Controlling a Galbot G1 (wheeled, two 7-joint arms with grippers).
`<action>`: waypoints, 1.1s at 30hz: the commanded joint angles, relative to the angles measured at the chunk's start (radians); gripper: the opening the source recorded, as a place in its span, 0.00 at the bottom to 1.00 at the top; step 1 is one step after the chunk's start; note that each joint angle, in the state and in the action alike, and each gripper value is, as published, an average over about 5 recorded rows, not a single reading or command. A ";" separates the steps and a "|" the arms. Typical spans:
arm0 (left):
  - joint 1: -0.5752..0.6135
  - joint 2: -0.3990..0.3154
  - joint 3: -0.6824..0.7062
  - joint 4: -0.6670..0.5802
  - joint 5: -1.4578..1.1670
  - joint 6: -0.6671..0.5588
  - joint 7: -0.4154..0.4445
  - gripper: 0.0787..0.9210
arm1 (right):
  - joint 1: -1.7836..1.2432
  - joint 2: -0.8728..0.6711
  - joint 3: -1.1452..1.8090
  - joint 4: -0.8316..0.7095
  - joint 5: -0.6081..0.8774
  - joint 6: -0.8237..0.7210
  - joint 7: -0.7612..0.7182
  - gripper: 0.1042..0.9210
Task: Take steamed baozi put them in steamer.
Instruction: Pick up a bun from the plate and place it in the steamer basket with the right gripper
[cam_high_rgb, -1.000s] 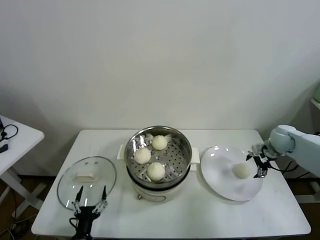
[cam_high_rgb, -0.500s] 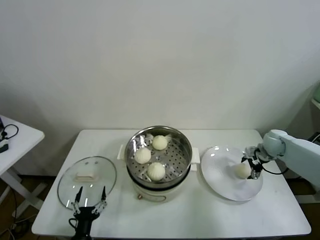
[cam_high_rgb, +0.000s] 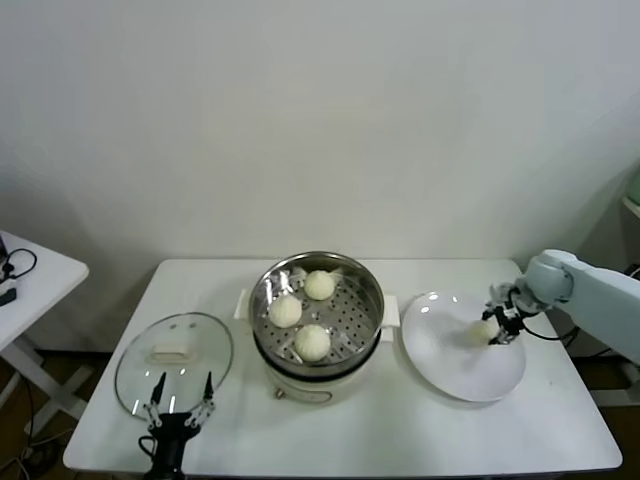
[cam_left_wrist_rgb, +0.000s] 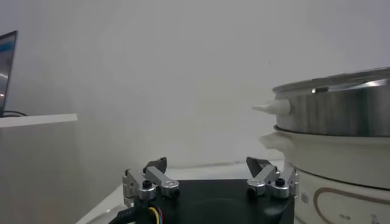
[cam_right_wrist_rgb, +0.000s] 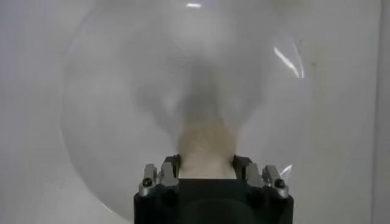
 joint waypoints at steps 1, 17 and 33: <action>0.001 -0.005 0.004 -0.010 0.004 0.002 0.000 0.88 | 0.658 0.046 -0.498 0.187 0.390 -0.043 -0.059 0.60; 0.008 -0.003 0.020 -0.024 -0.001 -0.006 0.003 0.88 | 0.830 0.284 -0.391 0.530 0.725 -0.293 0.066 0.61; -0.006 -0.004 0.023 -0.003 0.001 -0.005 0.009 0.88 | 0.356 0.373 -0.263 0.401 0.436 -0.356 0.180 0.61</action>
